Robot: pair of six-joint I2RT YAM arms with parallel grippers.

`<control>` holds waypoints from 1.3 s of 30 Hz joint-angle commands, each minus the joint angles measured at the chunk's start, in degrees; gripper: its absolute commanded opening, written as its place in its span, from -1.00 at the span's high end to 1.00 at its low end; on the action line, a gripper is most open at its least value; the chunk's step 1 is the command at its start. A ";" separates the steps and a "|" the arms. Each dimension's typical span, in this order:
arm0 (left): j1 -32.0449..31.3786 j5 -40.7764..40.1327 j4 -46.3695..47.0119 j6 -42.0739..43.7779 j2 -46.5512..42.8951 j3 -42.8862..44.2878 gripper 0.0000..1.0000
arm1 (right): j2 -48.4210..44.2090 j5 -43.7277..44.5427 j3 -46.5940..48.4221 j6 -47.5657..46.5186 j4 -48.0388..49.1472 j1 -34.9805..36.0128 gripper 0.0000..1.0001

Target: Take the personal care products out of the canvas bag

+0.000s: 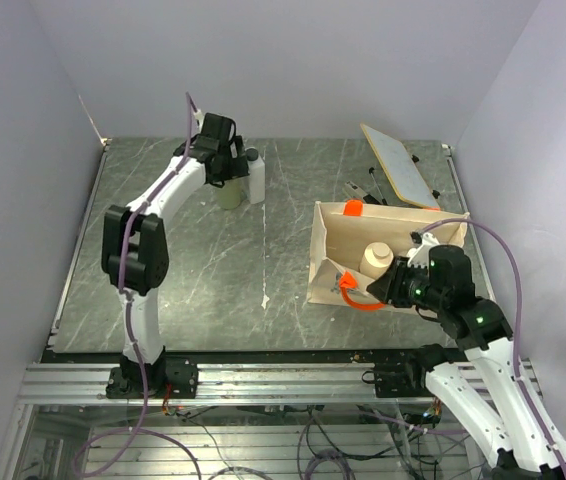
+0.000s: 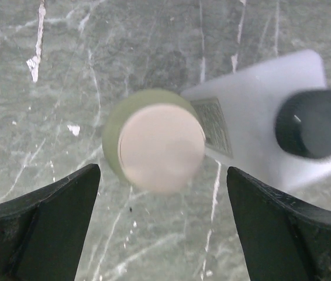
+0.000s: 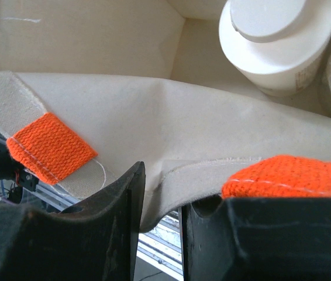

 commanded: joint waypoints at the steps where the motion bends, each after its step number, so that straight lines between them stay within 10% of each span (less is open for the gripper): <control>1: 0.00 6.94 1.24 -3.30 -9.80 -3.84 -1.00 | 1.44 4.66 3.22 0.34 -5.25 0.29 0.42; 6: -2.78 19.29 2.63 -4.51 -17.93 -10.17 -0.99 | 0.88 8.56 6.55 3.27 -8.75 0.25 0.09; 21: -24.70 20.25 -0.85 -4.94 -32.57 -10.63 -0.96 | 5.08 32.80 17.25 14.65 -22.40 0.20 -0.89; 26: -32.69 17.03 -1.84 -1.58 -28.56 -4.87 -0.93 | 3.64 32.69 15.46 16.12 -25.46 0.20 -0.71; 35: -44.55 14.98 -3.70 1.62 -17.70 2.86 -0.77 | -3.58 30.75 11.64 17.06 -30.38 0.30 0.41; 39: -47.72 14.36 -6.46 3.16 -12.25 9.12 -0.78 | -3.82 30.63 11.01 15.30 -29.46 0.24 0.57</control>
